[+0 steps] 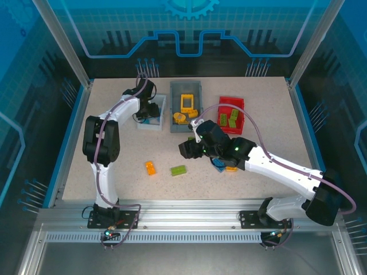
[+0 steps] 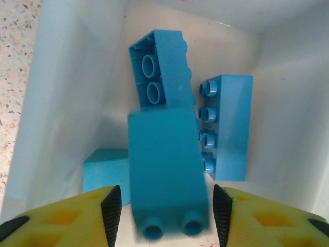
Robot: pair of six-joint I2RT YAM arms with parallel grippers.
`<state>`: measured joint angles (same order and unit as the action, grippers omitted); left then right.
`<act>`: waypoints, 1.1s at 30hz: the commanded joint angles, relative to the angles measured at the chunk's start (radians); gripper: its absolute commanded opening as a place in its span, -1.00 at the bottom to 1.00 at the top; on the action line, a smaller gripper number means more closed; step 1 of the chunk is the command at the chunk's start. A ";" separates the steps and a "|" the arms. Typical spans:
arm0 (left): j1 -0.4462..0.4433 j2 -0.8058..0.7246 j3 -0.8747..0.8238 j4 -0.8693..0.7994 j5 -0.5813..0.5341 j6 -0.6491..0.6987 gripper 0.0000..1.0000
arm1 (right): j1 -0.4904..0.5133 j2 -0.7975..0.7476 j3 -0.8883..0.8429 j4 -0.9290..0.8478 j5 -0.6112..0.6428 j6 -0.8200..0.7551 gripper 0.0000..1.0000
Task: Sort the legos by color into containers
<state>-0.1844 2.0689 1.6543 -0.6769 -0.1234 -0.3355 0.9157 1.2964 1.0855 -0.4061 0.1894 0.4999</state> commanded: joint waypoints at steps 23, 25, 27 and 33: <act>-0.250 -0.859 -0.581 0.223 0.080 -0.179 0.32 | -0.075 0.361 0.123 -0.176 0.179 0.278 0.45; -0.306 -0.961 -0.687 0.276 0.056 -0.192 0.34 | -0.089 0.431 0.162 -0.162 0.179 0.300 0.48; -0.351 -1.073 -0.791 0.315 0.041 -0.223 0.37 | -0.101 0.503 0.206 -0.149 0.173 0.310 0.49; -0.401 -1.315 -0.968 0.301 0.033 -0.299 0.41 | -0.147 0.683 0.313 -0.137 0.142 0.332 0.45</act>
<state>-0.5755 0.8185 0.7208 -0.4122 -0.0631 -0.5777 0.7940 1.9244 1.3563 -0.5442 0.3374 0.7956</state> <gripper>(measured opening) 0.701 0.730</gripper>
